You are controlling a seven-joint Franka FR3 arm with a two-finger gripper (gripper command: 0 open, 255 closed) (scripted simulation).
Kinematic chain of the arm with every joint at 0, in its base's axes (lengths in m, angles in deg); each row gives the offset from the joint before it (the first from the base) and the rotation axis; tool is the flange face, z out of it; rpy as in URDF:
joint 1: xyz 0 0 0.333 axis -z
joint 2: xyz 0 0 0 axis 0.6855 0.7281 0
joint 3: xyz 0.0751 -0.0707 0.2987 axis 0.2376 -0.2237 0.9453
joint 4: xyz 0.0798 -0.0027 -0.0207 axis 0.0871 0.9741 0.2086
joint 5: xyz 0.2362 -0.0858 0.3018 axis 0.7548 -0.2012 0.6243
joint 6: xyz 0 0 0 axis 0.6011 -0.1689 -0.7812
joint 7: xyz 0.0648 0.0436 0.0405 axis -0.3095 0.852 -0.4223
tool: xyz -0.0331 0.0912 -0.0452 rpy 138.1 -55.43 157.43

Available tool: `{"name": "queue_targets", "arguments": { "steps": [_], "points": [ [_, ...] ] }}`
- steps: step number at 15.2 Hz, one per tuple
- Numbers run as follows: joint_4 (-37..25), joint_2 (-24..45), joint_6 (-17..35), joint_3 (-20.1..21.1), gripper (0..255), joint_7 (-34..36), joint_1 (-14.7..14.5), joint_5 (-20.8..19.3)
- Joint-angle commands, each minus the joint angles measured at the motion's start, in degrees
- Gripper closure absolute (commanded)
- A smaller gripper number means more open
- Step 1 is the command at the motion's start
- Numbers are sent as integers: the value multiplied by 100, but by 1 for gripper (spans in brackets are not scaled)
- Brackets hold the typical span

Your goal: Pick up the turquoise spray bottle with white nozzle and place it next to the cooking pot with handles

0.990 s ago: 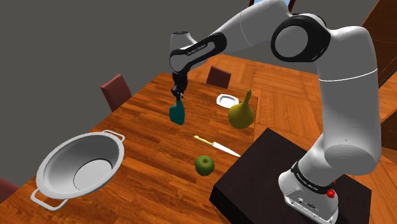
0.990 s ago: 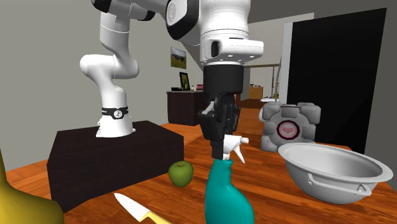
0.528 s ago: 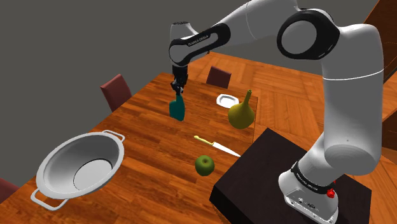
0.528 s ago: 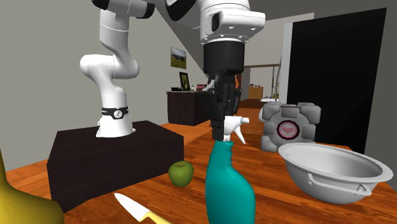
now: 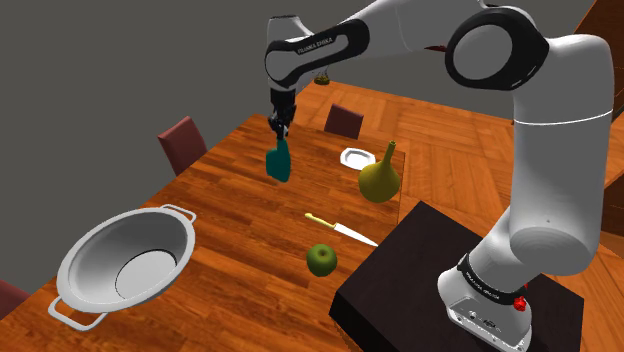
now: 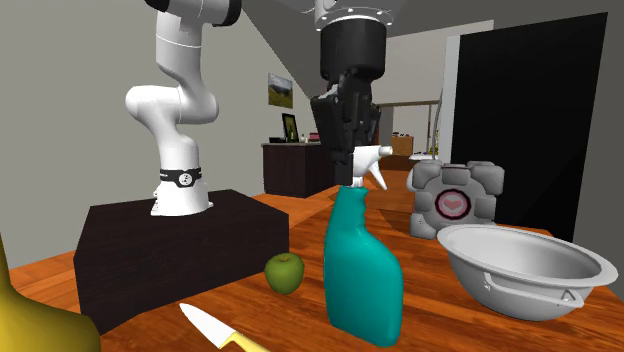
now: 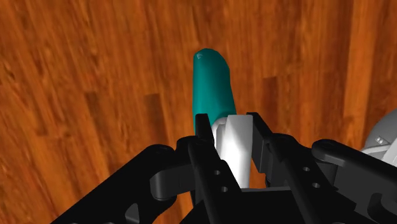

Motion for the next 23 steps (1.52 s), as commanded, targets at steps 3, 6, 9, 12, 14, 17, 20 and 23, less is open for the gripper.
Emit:
{"name": "queue_targets", "arguments": {
  "steps": [3, 6, 9, 12, 14, 17, 20, 23],
  "points": [
    [-148, -100, -249, 5, 255, -9, 3, 10],
    [-279, -166, -447, 9, 255, -14, 3, 18],
    [-423, -224, -649, 12, 255, -18, 3, 24],
    [-584, -271, -856, 15, 255, -22, 1, 29],
    [-700, -296, -997, 17, 255, -25, 0, 32],
    [-889, -324, -1213, 19, 255, -28, -3, 36],
    [-1098, -338, -1437, 21, 255, -31, -6, 38],
    [-1328, -339, -1667, 22, 255, -33, -11, 40]
  ]
}}
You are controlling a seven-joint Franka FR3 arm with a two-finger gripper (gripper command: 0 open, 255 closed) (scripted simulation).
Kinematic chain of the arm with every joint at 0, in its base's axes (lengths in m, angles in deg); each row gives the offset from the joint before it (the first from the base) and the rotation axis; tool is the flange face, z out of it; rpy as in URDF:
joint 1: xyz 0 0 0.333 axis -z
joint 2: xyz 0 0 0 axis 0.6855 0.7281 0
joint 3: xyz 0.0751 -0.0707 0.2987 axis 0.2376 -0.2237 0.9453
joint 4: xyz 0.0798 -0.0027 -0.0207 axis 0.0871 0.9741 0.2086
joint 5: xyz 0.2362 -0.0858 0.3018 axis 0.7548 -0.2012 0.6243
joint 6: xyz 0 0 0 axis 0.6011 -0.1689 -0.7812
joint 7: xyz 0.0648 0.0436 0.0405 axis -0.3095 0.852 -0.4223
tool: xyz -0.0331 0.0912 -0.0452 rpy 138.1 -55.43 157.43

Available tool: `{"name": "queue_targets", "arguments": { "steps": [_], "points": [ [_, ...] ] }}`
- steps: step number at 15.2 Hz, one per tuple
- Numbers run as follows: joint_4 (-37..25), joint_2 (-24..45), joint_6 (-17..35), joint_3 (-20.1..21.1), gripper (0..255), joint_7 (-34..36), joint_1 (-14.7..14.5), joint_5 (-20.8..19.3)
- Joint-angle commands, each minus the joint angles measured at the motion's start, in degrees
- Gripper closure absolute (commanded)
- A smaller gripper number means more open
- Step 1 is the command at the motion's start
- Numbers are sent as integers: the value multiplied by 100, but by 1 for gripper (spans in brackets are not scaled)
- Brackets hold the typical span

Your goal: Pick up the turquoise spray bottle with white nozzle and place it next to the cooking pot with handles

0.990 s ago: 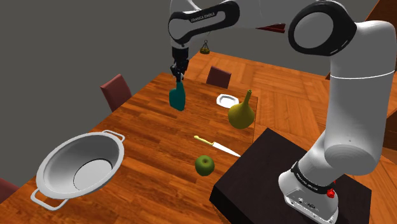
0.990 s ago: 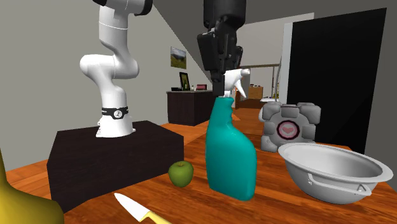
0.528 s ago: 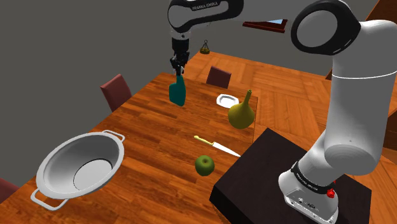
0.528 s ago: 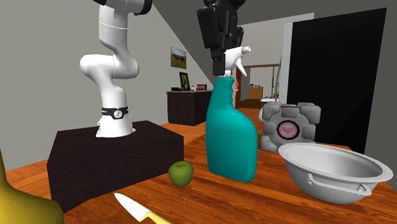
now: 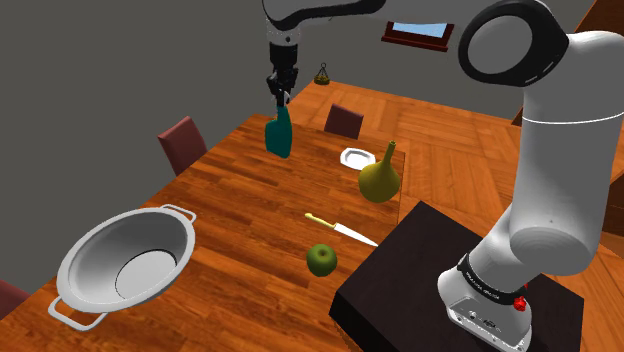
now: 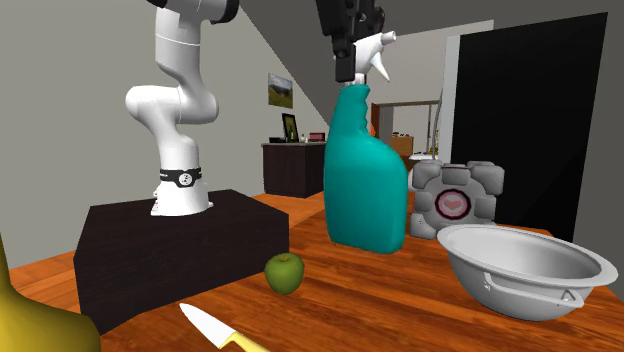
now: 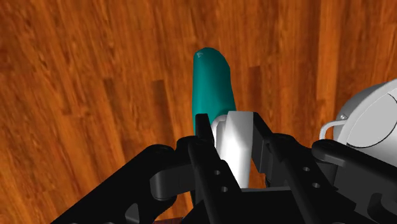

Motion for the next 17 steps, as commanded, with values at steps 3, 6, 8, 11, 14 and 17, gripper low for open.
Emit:
{"name": "queue_targets", "arguments": {
  "steps": [3, 6, 8, 11, 14, 17],
  "points": [
    [-340, 11, -330, 2, 255, -2, -9, 0],
    [-623, 44, -580, 3, 255, -3, -17, -1],
    [-830, 78, -753, 3, 255, -5, -23, -4],
    [-778, 95, -686, 58, 255, 214, -189, -29],
    [-670, 154, -523, 136, 255, 540, -437, -70],
    [-657, 272, -395, 208, 255, 863, -690, -116]
  ]
}}
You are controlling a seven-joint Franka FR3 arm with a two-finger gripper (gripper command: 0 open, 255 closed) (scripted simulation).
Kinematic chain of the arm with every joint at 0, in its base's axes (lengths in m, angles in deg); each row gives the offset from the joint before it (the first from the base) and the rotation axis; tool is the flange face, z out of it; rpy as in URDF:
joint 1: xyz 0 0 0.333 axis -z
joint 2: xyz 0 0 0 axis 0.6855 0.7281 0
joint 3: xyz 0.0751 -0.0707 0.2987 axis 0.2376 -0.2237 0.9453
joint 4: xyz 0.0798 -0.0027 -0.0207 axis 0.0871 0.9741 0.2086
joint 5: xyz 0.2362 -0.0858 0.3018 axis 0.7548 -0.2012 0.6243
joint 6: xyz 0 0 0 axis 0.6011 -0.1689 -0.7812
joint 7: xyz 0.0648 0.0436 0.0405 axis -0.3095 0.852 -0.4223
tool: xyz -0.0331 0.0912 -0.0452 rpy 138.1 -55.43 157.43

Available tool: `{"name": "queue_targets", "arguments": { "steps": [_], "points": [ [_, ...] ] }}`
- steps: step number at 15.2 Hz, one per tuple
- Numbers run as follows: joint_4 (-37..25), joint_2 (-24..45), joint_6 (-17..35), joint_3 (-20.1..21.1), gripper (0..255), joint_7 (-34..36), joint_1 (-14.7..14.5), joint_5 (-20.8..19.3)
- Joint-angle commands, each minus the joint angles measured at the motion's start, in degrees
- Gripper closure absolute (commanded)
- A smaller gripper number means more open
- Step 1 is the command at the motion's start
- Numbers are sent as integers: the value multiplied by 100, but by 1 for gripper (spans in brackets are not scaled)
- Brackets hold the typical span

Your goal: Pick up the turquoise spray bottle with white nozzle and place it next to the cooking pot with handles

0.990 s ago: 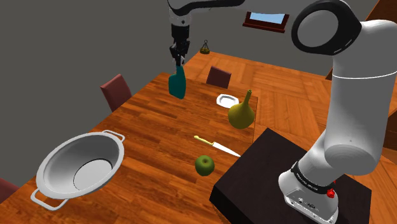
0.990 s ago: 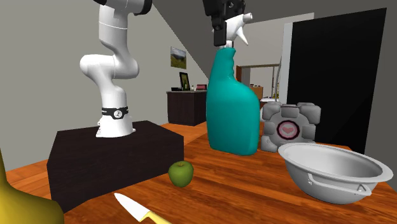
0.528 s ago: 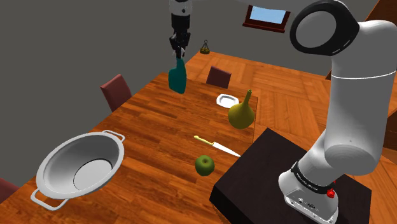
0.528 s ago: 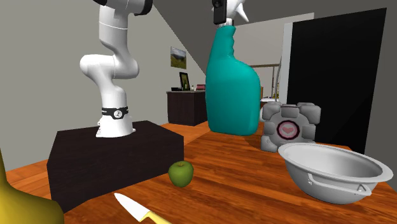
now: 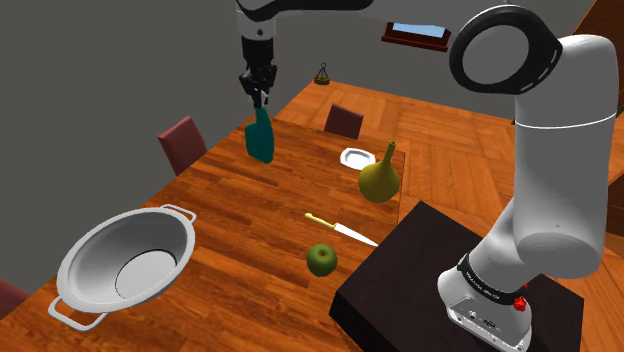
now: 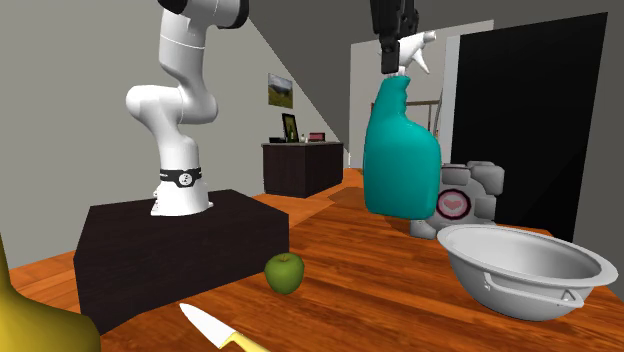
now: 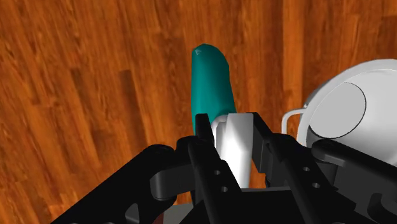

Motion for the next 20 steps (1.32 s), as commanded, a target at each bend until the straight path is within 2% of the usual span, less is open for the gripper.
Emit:
{"name": "queue_targets", "arguments": {
  "steps": [1, 10, 17, 20],
  "points": [
    [51, 64, 118, 47, 255, 222, -168, -32],
    [-608, 841, 222, 207, 255, 1139, -976, -209],
    [-1982, 1901, -95, 244, 255, 1710, -1646, -350],
    [-1657, 1848, 176, 244, 255, 1723, -1621, -349]
  ]
}}
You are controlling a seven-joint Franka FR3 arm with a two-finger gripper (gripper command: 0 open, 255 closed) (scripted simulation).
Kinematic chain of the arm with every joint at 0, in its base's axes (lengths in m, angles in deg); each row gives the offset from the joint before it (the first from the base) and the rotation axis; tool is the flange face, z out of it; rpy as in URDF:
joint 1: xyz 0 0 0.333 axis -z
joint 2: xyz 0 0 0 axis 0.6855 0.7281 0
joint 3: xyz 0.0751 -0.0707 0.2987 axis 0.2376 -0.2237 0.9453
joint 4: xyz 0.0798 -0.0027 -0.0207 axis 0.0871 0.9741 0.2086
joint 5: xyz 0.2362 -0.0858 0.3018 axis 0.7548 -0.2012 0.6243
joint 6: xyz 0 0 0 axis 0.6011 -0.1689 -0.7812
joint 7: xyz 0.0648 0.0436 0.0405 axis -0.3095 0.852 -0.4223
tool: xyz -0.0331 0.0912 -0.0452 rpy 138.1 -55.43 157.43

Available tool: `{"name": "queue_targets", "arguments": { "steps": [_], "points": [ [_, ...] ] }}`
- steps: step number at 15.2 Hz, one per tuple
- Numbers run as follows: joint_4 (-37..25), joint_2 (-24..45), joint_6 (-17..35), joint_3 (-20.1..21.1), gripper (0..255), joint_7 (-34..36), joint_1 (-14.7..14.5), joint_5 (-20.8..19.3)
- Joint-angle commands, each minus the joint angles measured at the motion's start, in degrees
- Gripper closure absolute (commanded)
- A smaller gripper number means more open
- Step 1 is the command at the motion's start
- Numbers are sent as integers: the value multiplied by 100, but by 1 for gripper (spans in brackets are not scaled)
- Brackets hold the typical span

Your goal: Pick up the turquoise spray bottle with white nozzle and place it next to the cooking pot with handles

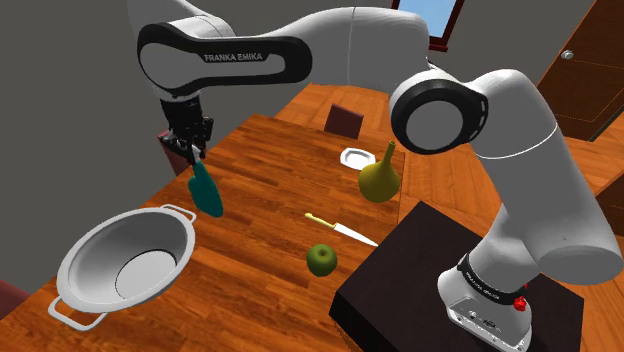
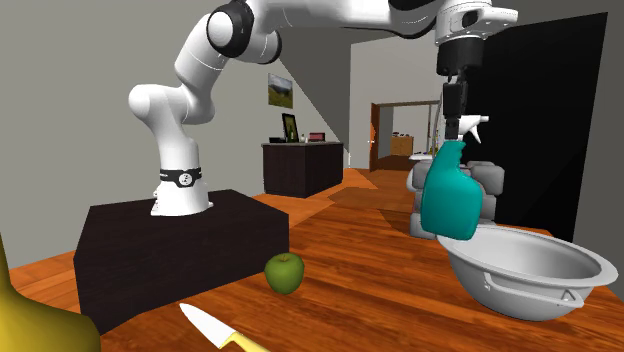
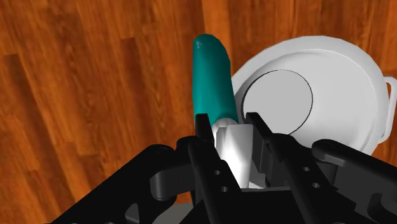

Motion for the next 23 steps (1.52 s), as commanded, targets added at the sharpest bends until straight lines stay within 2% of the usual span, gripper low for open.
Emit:
{"name": "queue_targets", "arguments": {
  "steps": [1, 11, 23],
  "points": [
    [257, -56, 204, 4, 255, 33, 3, -2],
    [945, -6, 938, -5, 255, 65, 47, -21],
    [1366, 288, 1650, -35, 255, 96, 59, -62]
  ]
}}
